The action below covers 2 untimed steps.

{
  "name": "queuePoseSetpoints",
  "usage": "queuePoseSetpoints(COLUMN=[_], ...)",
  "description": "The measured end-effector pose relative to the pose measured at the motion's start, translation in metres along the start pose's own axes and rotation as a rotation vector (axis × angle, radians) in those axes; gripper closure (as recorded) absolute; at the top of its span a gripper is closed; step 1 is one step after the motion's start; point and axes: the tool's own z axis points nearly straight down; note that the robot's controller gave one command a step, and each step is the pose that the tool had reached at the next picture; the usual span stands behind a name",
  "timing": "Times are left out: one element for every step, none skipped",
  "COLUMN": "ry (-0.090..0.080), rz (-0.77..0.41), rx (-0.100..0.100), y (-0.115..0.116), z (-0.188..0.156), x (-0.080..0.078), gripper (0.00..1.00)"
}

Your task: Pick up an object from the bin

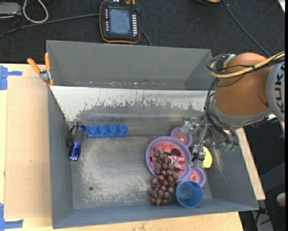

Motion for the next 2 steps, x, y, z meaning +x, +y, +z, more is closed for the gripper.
queuePoseSetpoints(ry=[-0.008,-0.011], rz=[-0.003,-0.21], rx=[0.001,0.001], y=[0.0,0.0], z=[-0.004,0.086], x=[-0.002,-0.055], gripper=[0.0,0.0])
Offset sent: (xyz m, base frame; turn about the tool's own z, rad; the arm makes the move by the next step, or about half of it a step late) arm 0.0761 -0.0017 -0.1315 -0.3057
